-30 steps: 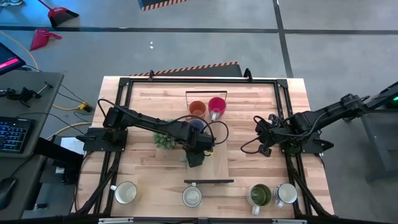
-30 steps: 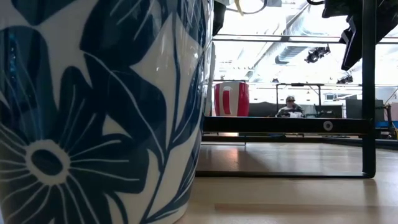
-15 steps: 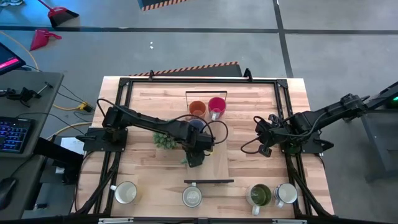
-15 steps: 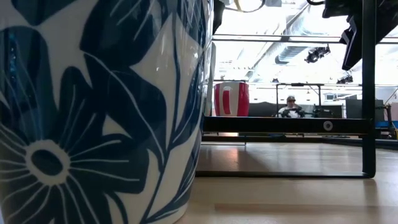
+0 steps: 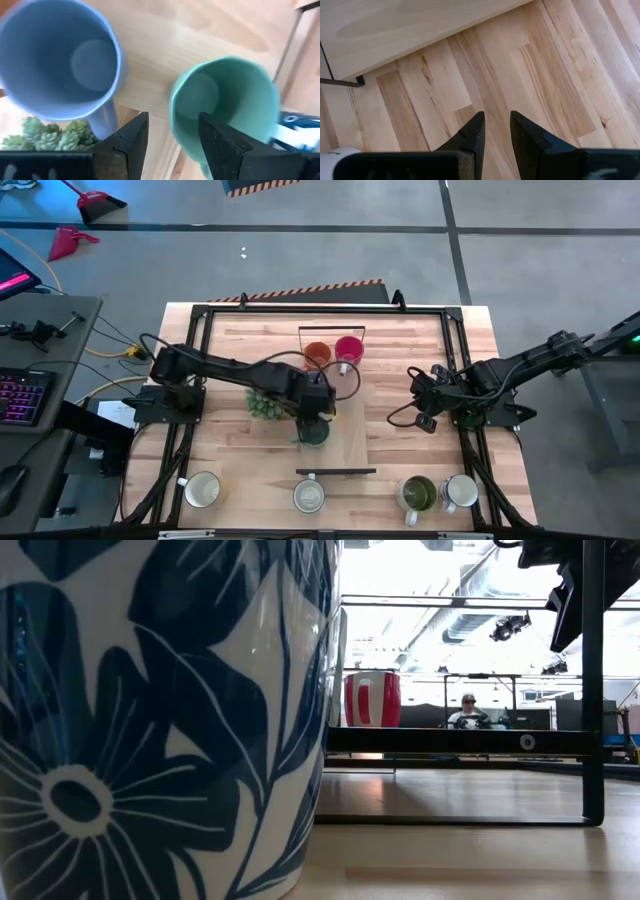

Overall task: Place coffee mugs
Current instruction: Put the green mug on the shelf

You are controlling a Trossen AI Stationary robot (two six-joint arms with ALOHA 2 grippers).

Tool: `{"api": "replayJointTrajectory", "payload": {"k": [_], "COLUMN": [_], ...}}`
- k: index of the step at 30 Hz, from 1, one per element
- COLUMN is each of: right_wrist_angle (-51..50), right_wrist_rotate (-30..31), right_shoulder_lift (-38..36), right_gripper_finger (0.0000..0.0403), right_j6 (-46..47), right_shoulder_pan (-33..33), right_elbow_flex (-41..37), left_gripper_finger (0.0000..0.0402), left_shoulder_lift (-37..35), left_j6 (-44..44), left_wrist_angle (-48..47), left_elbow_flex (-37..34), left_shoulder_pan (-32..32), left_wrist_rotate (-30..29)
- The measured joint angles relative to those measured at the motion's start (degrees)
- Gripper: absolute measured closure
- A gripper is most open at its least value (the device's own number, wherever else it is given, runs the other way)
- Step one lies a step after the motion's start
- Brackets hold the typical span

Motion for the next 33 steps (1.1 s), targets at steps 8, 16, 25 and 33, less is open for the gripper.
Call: {"api": "replayJointTrajectory", "payload": {"k": [8, 16, 25, 33], "right_wrist_angle": [0.01, 2.04, 9.74, 15.57], "right_wrist_rotate": [0.0, -3.16, -18.68, -22.13], "right_shoulder_lift": [0.0, 0.09, -0.26, 6.46], "right_gripper_finger": [0.0332, 0.0332, 0.0331, 0.0309], "right_j6": [-1.52, 1.16, -0.72, 11.23], "right_shoulder_pan": [0.01, 0.03, 7.37, 16.44], "right_elbow_flex": [0.0, 0.11, 9.73, 10.82], "left_gripper_finger": [0.024, 0.024, 0.024, 0.0241], "left_shoulder_lift": [-10.74, -17.07, -17.71, -17.69], "left_j6": [0.11, 0.57, -1.75, -3.1], "left_wrist_angle": [-1.01, -9.16, -15.54, -20.62], "left_elbow_flex": [0.0, 0.0, -0.09, -0.09], "left_shoulder_pan": [0.37, -1.9, -4.4, -4.61], "left_wrist_rotate": [-1.63, -5.12, -11.36, -11.54]}}
